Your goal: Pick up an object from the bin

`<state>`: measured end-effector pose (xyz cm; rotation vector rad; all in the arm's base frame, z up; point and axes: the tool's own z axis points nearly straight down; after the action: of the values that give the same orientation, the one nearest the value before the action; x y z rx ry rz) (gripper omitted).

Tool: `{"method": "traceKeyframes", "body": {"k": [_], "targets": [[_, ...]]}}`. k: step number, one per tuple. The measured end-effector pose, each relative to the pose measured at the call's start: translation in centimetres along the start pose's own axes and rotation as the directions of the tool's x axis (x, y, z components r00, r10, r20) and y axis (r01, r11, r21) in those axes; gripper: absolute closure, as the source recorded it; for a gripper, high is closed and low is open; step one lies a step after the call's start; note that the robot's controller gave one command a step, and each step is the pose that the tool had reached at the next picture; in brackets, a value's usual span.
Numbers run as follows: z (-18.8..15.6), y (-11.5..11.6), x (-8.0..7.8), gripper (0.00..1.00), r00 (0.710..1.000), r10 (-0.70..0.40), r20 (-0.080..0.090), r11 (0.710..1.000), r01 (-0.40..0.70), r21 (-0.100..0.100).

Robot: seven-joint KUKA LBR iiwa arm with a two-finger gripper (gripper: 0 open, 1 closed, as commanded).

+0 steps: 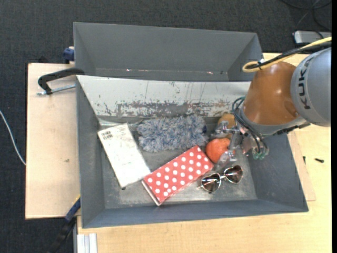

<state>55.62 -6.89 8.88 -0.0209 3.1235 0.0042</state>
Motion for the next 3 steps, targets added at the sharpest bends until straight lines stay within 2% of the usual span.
{"method": "traceKeyframes", "body": {"k": [3], "targets": [[0.0, 0.0, 0.0, 1.0, 1.0, 0.0, 0.0, 1.0, 0.0, 0.0]]}}
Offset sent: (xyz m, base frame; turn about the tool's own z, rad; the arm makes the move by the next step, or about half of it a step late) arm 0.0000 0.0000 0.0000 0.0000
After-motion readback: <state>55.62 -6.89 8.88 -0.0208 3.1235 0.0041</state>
